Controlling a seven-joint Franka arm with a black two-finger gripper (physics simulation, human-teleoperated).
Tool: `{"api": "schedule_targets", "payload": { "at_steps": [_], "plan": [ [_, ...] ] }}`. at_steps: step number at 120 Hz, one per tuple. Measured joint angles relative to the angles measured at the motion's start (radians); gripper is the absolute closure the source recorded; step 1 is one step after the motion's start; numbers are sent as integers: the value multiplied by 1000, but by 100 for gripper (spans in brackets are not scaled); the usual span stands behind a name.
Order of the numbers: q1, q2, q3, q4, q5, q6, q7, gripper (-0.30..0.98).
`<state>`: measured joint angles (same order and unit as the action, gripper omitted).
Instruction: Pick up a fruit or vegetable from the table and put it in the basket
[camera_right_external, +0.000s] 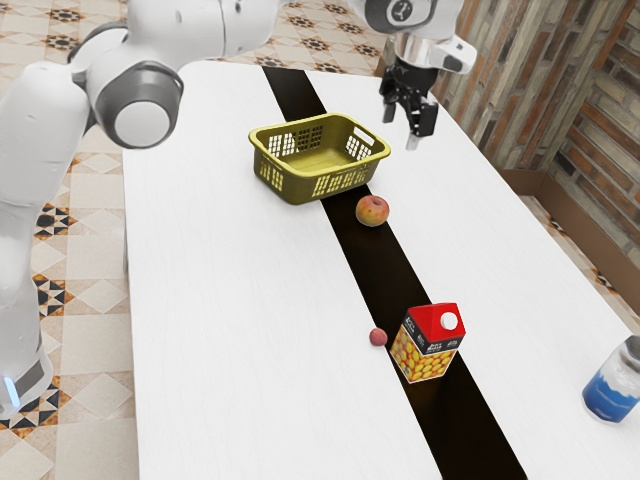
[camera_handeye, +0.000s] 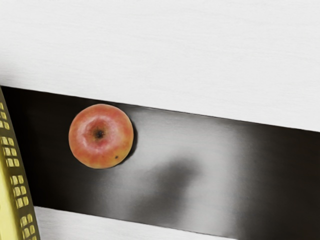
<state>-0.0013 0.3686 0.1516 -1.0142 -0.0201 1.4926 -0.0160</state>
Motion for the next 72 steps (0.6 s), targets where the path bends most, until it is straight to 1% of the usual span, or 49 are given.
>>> {"api": "schedule_targets", "payload": {
  "at_steps": [22,30,41,48,57,72],
  "plan": [
    [3,2,0,-19,-4,20,0,0],
    [5,-8,0,-91,-8,37,0,0],
    [5,-41,0,-252,-17,113,-1,0],
    [4,-48,-2,-317,-25,166,-2,0],
    [-5,-49,-5,-349,-32,223,-2,0],
    [0,-36,-3,-358,-36,285,1,0]
  ]
}}
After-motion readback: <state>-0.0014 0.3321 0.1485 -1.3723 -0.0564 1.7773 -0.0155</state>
